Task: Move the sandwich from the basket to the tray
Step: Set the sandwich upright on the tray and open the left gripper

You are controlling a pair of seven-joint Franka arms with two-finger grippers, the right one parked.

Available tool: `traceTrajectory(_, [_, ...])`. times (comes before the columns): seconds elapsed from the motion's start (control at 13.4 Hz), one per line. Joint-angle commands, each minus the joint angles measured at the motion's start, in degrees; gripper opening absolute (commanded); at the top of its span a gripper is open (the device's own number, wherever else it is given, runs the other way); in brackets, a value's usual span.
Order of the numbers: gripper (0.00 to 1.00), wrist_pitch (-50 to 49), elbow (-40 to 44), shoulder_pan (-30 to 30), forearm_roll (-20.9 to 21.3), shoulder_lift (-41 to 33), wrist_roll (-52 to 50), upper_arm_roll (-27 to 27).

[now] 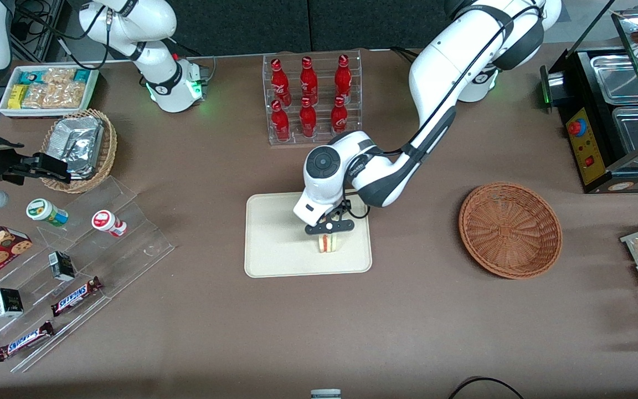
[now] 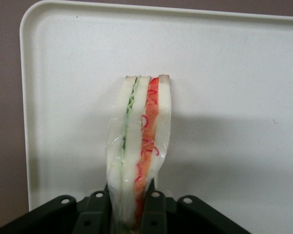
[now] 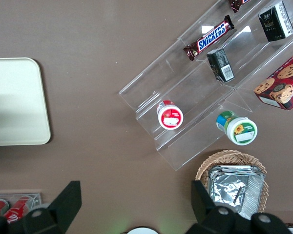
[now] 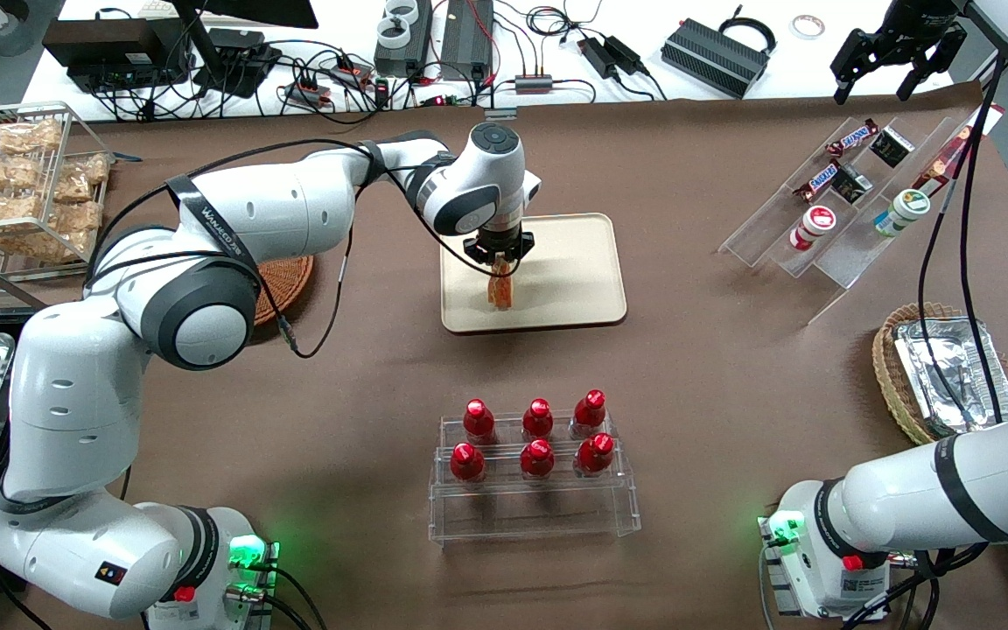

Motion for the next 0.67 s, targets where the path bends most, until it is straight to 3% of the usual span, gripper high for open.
traceTrajectory(0.0, [1.00, -0.25, 2.08, -1.14, 1.29, 0.97, -1.28, 0.73])
traceTrajectory(0.3, [1.00, -5.05, 2.08, -0.53, 0.77, -2.45, -1.64, 0.64])
traceTrajectory(0.6, [1.00, -7.63, 2.08, 0.09, 0.41, -10.35, -5.67, 0.64])
